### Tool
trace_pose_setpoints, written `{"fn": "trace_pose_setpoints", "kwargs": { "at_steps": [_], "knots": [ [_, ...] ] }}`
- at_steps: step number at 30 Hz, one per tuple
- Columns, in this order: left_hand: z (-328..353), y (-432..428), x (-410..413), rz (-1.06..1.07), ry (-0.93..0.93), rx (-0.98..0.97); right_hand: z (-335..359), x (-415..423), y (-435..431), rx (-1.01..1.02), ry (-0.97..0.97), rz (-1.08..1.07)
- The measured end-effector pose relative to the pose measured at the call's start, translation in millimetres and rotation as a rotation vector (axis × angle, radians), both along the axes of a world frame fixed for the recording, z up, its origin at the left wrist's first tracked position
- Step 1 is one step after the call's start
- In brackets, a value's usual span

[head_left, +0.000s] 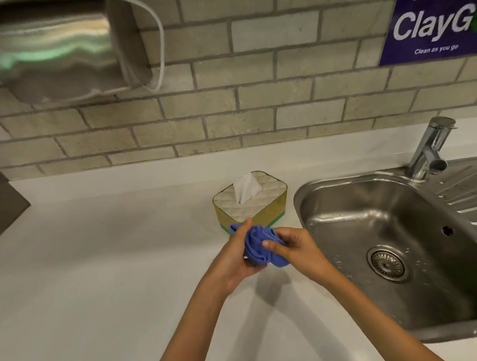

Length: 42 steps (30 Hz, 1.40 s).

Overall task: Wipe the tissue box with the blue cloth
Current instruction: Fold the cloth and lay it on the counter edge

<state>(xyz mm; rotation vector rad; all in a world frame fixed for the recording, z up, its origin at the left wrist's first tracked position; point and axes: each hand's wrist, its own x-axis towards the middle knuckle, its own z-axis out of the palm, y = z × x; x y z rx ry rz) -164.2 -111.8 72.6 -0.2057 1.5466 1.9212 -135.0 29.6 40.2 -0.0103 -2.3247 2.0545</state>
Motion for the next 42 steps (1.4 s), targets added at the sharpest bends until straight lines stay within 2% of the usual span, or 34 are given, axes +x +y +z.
{"fn": "trace_pose_setpoints", "kwargs": {
  "at_steps": [4, 7, 10, 15, 19, 24, 26, 29, 34, 42],
  "knots": [
    [9.1, 2.7, 11.0, -0.167, 0.194, -0.326, 2.5, 9.0, 12.7, -0.258, -0.138, -0.09],
    [9.9, 6.0, 17.4, -0.188, 0.284, -0.481, -3.7, 20.9, 14.9, -0.34, -0.241, -0.091],
    [3.3, 12.5, 23.3, -0.14, 0.373, -0.6, -7.7, 31.0, 11.7, -0.363, -0.248, -0.089],
    [-7.1, 20.3, 30.6, -0.097, 0.432, -0.51, 2.6, 37.8, 11.8, -0.289, -0.209, -0.126],
    [-21.0, 8.8, 27.7, 0.066, 0.294, -0.344, 14.5, 38.8, 28.6, -0.207, -0.186, -0.197],
    [-30.1, 1.8, 26.4, 0.259, 0.142, -0.176, 27.6, 54.4, 58.8, -0.243, -0.211, -0.275],
    [-33.8, 4.1, 29.9, 0.199, 0.131, -0.217, 27.0, 65.0, 68.7, -0.224, -0.247, -0.281],
    [-40.8, 11.7, 41.8, 0.122, 0.222, -0.356, 21.4, 81.0, 80.3, -0.149, -0.278, -0.309],
    [-50.9, 30.2, 67.0, 0.123, 0.317, -0.343, 9.8, 114.5, 115.1, -0.094, -0.356, -0.429],
    [-81.7, 66.7, 124.2, -0.051, 0.493, -0.538, -24.2, 178.3, 154.9, 0.035, -0.495, -0.536]
  ]
}}
